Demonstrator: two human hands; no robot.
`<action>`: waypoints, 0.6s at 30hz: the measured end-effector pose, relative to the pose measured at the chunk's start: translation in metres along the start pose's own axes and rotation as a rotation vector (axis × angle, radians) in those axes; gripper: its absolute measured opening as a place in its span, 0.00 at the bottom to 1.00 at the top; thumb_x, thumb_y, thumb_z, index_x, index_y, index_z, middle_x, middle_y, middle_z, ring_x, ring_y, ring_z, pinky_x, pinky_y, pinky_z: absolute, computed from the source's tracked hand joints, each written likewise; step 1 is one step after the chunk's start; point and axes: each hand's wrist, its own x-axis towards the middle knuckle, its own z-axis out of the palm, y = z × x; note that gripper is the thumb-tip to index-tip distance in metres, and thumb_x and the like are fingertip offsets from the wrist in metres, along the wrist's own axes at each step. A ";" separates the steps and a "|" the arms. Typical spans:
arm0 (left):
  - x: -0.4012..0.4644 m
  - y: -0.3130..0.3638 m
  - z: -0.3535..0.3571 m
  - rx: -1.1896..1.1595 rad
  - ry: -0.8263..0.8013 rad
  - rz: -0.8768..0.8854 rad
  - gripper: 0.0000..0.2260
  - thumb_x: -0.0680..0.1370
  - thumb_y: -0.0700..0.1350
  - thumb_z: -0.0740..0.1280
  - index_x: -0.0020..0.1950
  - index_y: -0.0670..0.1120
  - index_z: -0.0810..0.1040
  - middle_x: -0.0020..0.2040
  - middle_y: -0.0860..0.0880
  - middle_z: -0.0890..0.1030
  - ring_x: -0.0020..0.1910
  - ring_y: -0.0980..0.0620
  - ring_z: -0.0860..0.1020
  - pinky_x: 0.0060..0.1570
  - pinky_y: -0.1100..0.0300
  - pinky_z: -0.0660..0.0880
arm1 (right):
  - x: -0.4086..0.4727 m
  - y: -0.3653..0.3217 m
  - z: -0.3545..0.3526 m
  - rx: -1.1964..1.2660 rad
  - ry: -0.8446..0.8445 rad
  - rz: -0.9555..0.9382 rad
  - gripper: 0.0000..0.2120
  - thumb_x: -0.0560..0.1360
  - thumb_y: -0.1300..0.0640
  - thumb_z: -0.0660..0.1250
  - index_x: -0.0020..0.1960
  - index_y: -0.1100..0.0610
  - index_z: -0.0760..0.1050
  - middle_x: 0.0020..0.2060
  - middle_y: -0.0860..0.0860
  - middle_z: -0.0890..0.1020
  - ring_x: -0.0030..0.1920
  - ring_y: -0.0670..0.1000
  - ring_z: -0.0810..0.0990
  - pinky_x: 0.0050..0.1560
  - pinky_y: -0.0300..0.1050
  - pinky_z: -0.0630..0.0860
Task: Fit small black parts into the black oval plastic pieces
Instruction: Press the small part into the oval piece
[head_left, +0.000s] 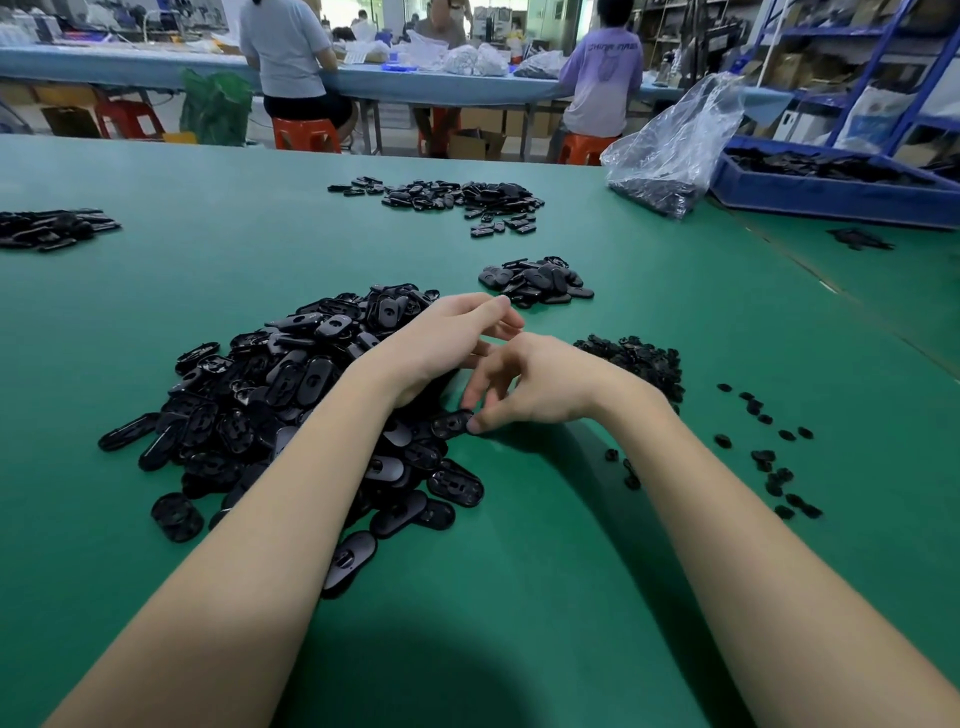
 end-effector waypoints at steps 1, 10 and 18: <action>0.000 0.000 0.000 -0.002 -0.004 0.002 0.14 0.85 0.49 0.59 0.54 0.44 0.82 0.49 0.49 0.82 0.43 0.53 0.79 0.48 0.62 0.77 | 0.000 0.001 -0.002 0.011 0.008 -0.001 0.06 0.71 0.52 0.80 0.45 0.46 0.85 0.37 0.42 0.83 0.37 0.39 0.78 0.44 0.33 0.73; -0.001 0.000 0.004 -0.066 -0.119 -0.054 0.11 0.84 0.40 0.59 0.59 0.41 0.80 0.55 0.43 0.85 0.49 0.51 0.85 0.58 0.56 0.80 | -0.023 0.031 -0.044 0.110 0.209 0.020 0.04 0.71 0.54 0.80 0.44 0.48 0.86 0.35 0.43 0.84 0.36 0.42 0.78 0.44 0.39 0.74; -0.005 -0.002 0.010 -0.209 -0.251 -0.090 0.11 0.80 0.40 0.70 0.62 0.43 0.79 0.47 0.45 0.87 0.49 0.50 0.85 0.46 0.64 0.80 | -0.032 0.041 -0.053 0.167 0.286 0.049 0.04 0.72 0.56 0.79 0.45 0.49 0.85 0.35 0.43 0.84 0.35 0.43 0.78 0.44 0.35 0.76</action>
